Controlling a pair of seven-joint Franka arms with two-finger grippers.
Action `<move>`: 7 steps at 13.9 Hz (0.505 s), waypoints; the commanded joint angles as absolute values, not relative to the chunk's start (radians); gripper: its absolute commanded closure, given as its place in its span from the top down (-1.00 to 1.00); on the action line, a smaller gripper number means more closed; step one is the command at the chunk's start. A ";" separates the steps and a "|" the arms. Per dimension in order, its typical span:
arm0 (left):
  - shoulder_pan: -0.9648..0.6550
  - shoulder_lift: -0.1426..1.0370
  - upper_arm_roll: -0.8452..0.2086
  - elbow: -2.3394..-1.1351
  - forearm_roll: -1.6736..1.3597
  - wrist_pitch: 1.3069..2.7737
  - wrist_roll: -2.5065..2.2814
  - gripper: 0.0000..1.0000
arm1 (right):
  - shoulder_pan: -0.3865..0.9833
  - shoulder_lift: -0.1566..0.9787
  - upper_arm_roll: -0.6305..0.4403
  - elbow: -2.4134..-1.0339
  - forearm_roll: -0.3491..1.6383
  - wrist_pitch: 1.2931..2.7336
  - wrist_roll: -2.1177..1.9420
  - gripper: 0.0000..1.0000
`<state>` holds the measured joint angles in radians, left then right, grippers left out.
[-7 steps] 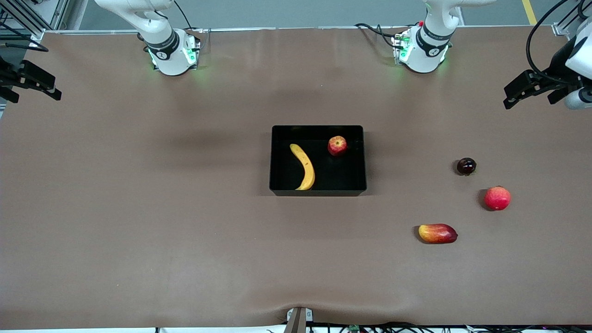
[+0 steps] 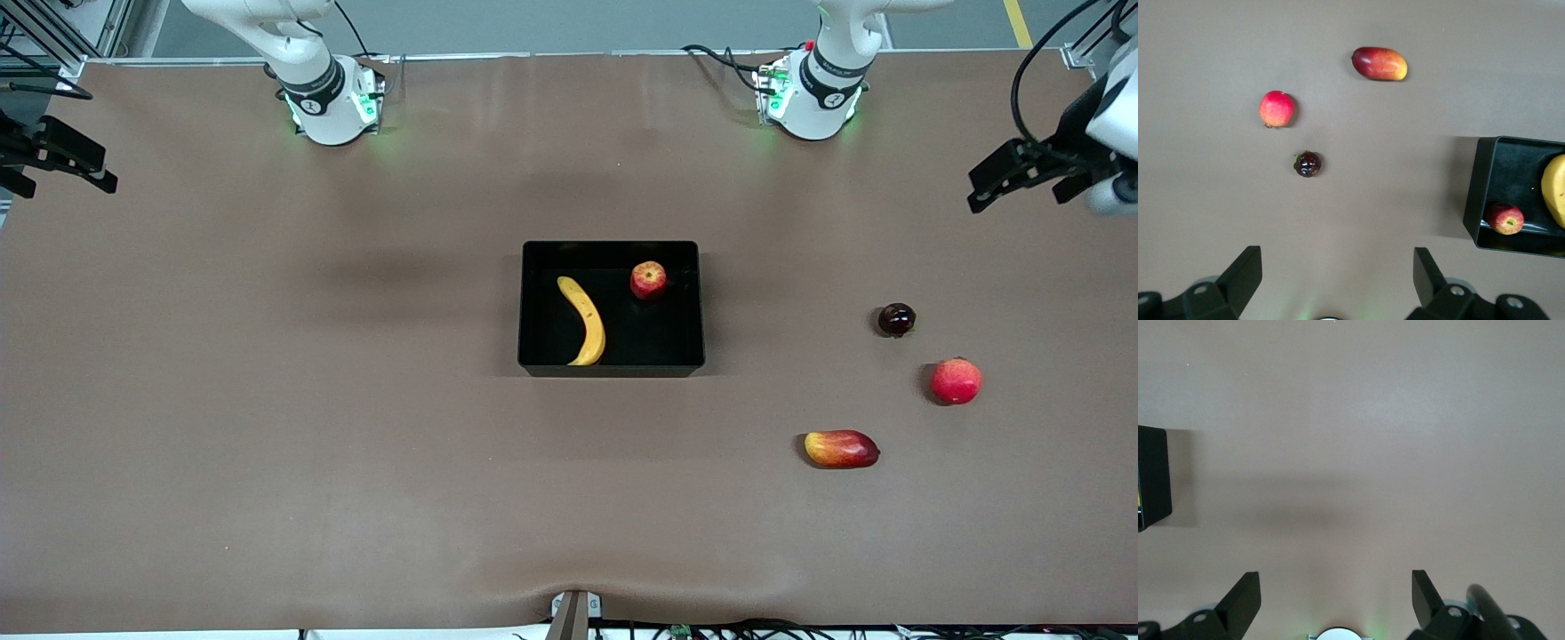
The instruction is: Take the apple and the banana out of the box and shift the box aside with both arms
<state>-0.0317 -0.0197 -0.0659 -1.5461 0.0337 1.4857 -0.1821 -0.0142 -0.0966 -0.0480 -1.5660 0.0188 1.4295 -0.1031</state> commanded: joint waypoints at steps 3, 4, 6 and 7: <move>-0.080 0.071 -0.093 -1.679 0.035 1.677 -0.277 1.00 | -0.032 -0.058 -0.037 -1.522 0.021 1.419 -0.106 1.00; -0.080 0.075 -0.103 -1.736 0.035 1.763 -0.290 1.00 | -0.035 -0.058 -0.037 -1.522 0.021 1.419 -0.106 1.00; -0.083 0.100 -0.138 -1.820 0.035 1.905 -0.354 1.00 | -0.034 -0.051 -0.037 -1.522 0.021 1.419 -0.106 1.00; -0.083 0.122 -0.176 -1.836 0.035 1.951 -0.433 1.00 | -0.035 -0.049 -0.037 -1.522 0.021 1.419 -0.106 1.00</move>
<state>-0.0822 0.1262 -0.1309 -1.7728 0.0334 1.8665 -0.3406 -0.0143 -0.0668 -0.0483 -1.5524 0.0188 1.4313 -0.1031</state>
